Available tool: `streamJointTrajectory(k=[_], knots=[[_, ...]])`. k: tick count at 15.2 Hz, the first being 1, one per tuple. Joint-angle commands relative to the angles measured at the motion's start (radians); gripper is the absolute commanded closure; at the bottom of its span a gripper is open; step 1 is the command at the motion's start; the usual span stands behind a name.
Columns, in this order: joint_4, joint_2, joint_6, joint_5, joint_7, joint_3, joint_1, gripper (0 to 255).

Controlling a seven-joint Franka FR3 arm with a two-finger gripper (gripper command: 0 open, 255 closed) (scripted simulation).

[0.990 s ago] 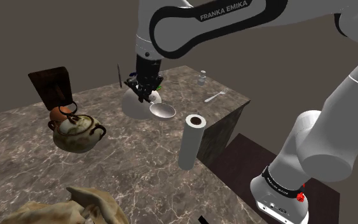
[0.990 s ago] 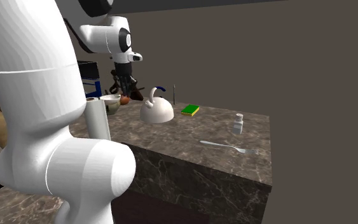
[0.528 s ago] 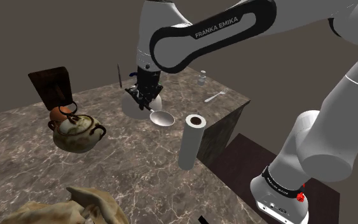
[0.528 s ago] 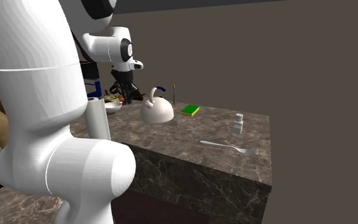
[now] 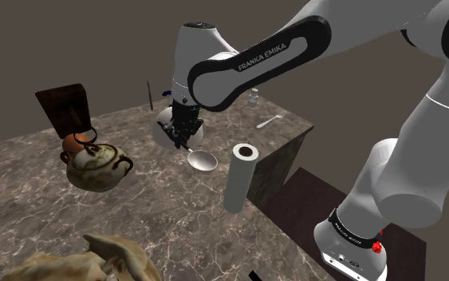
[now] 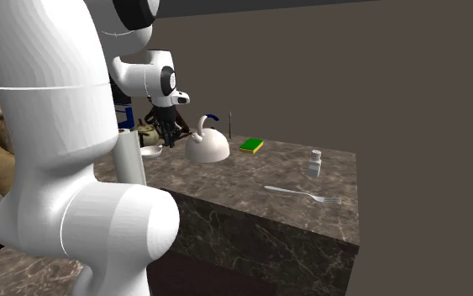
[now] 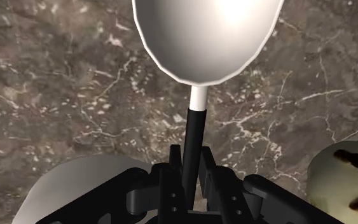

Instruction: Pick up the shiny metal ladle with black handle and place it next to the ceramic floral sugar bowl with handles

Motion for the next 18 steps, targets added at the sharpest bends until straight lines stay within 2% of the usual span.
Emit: streamJointTrajectory(k=[1,11,18], knots=[[-0.015,0.012,0.027,-0.002,-0.001,-0.001,0.0,255],[-0.064,0.093,0.156,-0.021,0.01,-0.002,0.002,255],[-0.065,0.096,0.16,-0.022,0.011,-0.001,0.0,255]])
